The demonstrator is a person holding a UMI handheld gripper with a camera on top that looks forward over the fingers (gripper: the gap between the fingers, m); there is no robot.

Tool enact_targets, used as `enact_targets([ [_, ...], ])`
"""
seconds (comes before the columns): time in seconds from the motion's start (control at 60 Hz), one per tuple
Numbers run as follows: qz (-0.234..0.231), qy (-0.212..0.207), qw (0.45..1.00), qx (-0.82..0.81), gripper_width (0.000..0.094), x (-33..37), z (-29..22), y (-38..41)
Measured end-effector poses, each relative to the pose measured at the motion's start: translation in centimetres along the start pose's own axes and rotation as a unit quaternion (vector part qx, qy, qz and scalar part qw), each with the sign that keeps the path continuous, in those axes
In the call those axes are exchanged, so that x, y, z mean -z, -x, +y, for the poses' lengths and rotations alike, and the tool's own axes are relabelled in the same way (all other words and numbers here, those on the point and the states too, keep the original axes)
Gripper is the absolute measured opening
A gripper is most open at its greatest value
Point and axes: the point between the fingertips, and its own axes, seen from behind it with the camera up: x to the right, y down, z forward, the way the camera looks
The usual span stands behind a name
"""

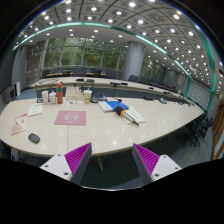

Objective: Arrange mouse

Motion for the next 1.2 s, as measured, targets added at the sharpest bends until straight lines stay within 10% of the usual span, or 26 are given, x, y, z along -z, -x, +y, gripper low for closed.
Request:
enact_targets([
  [0.617,-0.219,0.013,0.973,0.073,0.0852,-6.7,10.2,38.0],
  [1.2,-0.281,0.022,0.953,0.112,0.0841,-17.8,7.3,51.1],
])
